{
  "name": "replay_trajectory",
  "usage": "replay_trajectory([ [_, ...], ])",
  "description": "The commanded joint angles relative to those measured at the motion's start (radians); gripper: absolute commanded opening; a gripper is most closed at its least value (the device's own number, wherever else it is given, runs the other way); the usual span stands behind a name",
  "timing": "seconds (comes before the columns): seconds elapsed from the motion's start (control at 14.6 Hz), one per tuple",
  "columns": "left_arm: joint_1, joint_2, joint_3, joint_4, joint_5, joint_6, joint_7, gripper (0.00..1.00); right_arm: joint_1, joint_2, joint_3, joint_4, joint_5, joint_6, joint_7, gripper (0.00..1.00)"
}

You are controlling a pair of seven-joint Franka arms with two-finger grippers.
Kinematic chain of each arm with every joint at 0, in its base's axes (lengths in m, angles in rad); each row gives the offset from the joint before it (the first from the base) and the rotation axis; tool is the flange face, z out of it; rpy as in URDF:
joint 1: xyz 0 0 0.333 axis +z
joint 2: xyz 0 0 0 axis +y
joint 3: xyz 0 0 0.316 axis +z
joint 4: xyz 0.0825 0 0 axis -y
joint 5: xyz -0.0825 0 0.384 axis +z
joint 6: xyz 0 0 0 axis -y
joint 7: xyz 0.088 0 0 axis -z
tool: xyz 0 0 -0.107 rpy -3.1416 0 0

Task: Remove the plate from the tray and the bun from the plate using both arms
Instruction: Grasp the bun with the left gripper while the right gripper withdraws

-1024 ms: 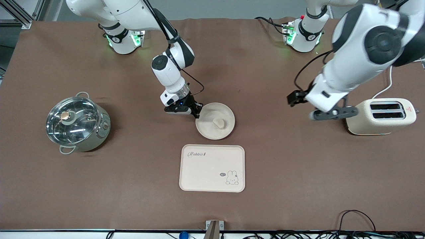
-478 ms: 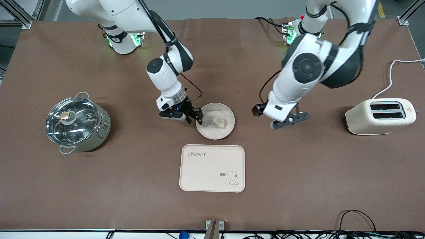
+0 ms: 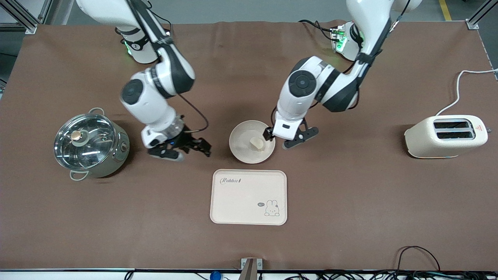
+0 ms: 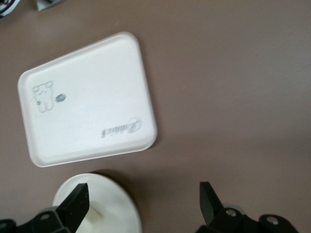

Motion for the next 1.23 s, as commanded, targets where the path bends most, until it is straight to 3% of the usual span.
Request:
replay_trajectory([
  [0.0, -0.043, 0.118, 0.004, 0.084, 0.024, 0.041, -0.108, 1.0, -0.007, -0.072, -0.088, 0.17, -0.165, -0.361, -0.035, 1.0],
  [0.27, -0.1, 0.266, 0.009, 0.228, 0.024, 0.044, -0.223, 0.94, -0.053, -0.155, -0.194, 0.324, -0.2, -0.643, -0.278, 1.0],
  [0.48, -0.103, 0.29, 0.012, 0.234, 0.029, 0.044, -0.228, 0.89, -0.064, -0.166, -0.274, 0.425, -0.215, -0.784, -0.37, 1.0],
  [0.68, -0.1, 0.321, 0.015, 0.237, 0.026, 0.088, -0.241, 0.84, -0.064, -0.18, -0.283, 0.511, -0.322, -0.909, -0.366, 1.0],
  [0.82, -0.096, 0.338, 0.015, 0.236, 0.027, 0.112, -0.237, 0.79, -0.073, -0.195, -0.282, 0.51, -0.326, -0.907, -0.361, 1.0],
  [0.96, -0.094, 0.335, 0.015, 0.236, 0.026, 0.11, -0.228, 0.69, -0.19, -0.203, -0.212, 0.51, -0.304, -0.907, -0.361, 1.0],
  [1.09, -0.091, 0.342, 0.015, 0.234, 0.029, 0.11, -0.227, 0.55, -0.367, -0.221, -0.034, 0.499, -0.304, -0.904, -0.363, 1.0],
  [1.16, -0.091, 0.347, 0.015, 0.236, 0.029, 0.11, -0.225, 0.47, -0.431, -0.226, 0.024, 0.494, -0.304, -0.91, -0.361, 1.0],
])
